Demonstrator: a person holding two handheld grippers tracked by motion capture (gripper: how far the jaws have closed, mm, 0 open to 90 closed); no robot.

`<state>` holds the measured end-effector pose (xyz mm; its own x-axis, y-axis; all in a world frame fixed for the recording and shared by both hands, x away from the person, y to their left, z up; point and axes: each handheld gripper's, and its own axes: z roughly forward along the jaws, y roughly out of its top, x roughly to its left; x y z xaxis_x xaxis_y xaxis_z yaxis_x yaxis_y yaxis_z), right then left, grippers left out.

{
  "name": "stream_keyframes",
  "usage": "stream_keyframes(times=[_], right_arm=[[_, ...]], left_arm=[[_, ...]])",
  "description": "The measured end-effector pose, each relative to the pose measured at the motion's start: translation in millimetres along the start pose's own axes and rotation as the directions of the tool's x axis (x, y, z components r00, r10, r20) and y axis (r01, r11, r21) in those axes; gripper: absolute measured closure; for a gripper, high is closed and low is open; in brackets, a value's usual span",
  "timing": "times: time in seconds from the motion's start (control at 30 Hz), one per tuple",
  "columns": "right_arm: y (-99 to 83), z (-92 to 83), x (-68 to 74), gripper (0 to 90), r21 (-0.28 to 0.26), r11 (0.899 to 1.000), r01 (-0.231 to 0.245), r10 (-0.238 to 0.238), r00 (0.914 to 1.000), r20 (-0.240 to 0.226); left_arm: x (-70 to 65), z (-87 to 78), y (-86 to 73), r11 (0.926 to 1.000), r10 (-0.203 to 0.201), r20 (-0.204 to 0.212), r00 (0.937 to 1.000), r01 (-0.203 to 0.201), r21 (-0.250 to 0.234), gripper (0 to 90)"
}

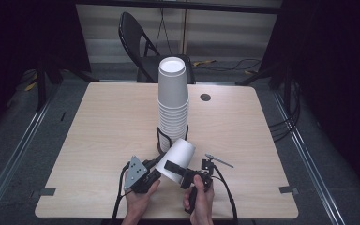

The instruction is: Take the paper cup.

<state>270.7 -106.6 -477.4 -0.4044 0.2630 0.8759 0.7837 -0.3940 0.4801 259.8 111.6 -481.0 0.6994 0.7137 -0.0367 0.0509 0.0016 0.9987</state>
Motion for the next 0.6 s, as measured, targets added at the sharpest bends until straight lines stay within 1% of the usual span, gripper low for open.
stream_keyframes(times=[0.03,0.07,0.13,0.17,0.2,0.3,0.33,0.4,0.5,0.6], right_arm=[[0.8,-0.7,-0.2,11.9,-0.007,1.0,0.004,-0.004,1.0,0.001],[1.7,-1.6,-0.4,12.0,-0.014,1.0,0.006,-0.006,1.0,0.006],[4.7,-4.0,-1.2,12.5,-0.029,0.999,0.014,-0.013,0.9998,0.011],[6.0,-5.0,-1.0,12.6,-0.033,0.999,0.009,-0.009,0.9999,0.014],[7.7,-6.3,-1.1,12.7,-0.04,0.999,0.013,-0.013,0.9998,0.017],[13.3,-10.0,-1.3,12.7,-0.056,0.998,0.036,-0.035,0.9989,0.031],[15.0,-11.2,-1.0,12.8,-0.064,0.997,0.049,-0.047,0.9981,0.04],[18.0,-13.6,-1.3,12.8,-0.07,0.996,0.056,-0.053,0.9975,0.047],[21.0,-16.4,-1.8,12.8,-0.075,0.994,0.076,-0.071,0.9954,0.063],[23.7,-20.1,-1.2,12.7,-0.079,0.992,0.102,-0.096,0.9918,0.085]], left_arm=[[-0.7,-0.2,-0.4,0.9999,-0.015,0.003,0.9999,0.015,0.002,85.5],[0.3,-0.5,-0.6,0.9999,-0.01,0.01,0.9999,0.01,0.006,85.6],[1.7,-1.4,-0.9,0.9998,-0.014,0.02,0.9997,0.014,0.017,85.6],[1.5,-1.6,-1.2,0.9995,-0.026,0.025,0.9994,0.025,0.019,85.7],[2.0,-2.0,-1.0,0.9993,-0.028,0.03,0.9992,0.027,0.025,85.7],[3.5,-3.2,-0.4,0.9987,-0.033,0.047,0.9984,0.031,0.04,85.7],[3.7,-3.2,-0.3,0.9976,-0.053,0.06,0.9968,0.05,0.047,85.8],[5.6,-3.5,0.1,0.9966,-0.061,0.077,0.9952,0.056,0.061,85.7],[6.7,-4.4,1.3,0.9945,-0.064,0.096,0.9934,0.055,0.089,85.7],[8.1,-6.5,4.8,0.9917,-0.041,0.108,0.9933,0.027,0.126,85.7]])
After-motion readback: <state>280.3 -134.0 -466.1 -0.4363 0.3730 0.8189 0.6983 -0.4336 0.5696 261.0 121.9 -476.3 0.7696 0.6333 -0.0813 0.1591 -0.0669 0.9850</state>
